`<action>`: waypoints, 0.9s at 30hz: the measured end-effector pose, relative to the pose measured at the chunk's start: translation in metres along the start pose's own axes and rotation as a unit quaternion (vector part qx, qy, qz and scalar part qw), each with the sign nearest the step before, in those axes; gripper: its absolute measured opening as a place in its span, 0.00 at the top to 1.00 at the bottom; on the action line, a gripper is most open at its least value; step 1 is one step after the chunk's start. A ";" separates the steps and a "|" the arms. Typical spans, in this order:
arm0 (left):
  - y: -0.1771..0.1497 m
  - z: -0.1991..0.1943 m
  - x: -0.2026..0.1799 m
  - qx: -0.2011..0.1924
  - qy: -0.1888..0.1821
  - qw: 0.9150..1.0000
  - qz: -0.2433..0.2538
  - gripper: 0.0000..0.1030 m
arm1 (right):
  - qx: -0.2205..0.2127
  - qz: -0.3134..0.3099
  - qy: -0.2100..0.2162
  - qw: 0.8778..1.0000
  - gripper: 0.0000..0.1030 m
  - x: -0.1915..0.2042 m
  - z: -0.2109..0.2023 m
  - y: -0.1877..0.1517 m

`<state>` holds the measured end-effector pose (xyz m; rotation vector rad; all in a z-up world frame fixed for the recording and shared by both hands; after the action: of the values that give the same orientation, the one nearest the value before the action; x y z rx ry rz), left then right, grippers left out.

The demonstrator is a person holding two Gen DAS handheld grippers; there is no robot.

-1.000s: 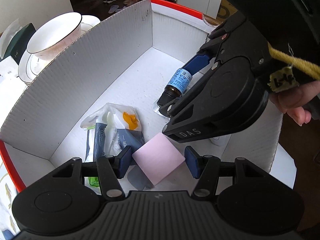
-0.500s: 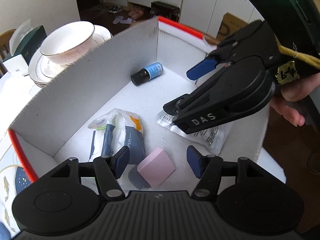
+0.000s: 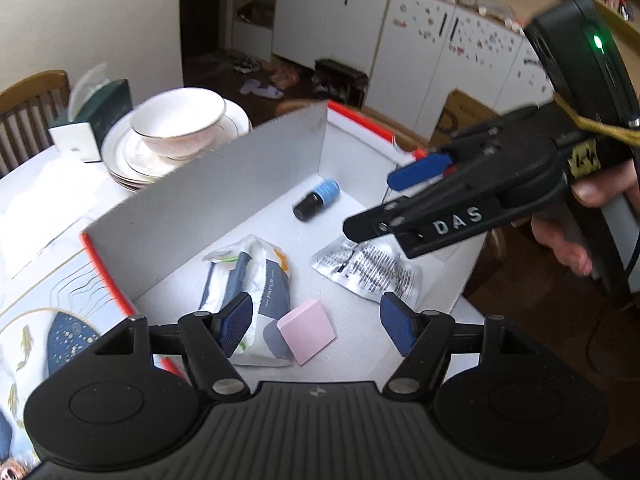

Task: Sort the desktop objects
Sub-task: 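Withdraw both tools from the box and move them to the item pile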

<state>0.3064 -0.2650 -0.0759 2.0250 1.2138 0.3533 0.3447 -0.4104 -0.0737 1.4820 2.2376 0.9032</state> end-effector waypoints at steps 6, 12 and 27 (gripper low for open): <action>-0.006 -0.033 0.008 -0.039 0.018 0.999 -0.008 0.32 | -0.058 -0.005 0.018 0.998 0.34 0.018 -0.030 -0.003; -0.016 -0.066 0.021 -0.068 0.042 0.997 -0.017 0.32 | -0.090 -0.024 0.018 0.995 0.33 0.045 -0.045 -0.007; -0.066 -0.140 0.067 -0.092 0.086 0.992 -0.031 0.23 | -0.095 -0.009 0.044 0.995 0.30 0.113 -0.047 -0.024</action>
<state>0.2192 -0.1269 -0.0354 1.8253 1.2952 0.5984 0.2534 -0.3307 -0.0443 1.3610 2.1520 1.1603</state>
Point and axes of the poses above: each gripper's, at about its wrist camera, not at the fingertips, and z roughly the way its jaws point, x to its left, y to its top, the point moved 3 cm from there along z, roughly the way its jaws point, and after that the axes turned 6 degrees about -x, right-handed, at the moved point
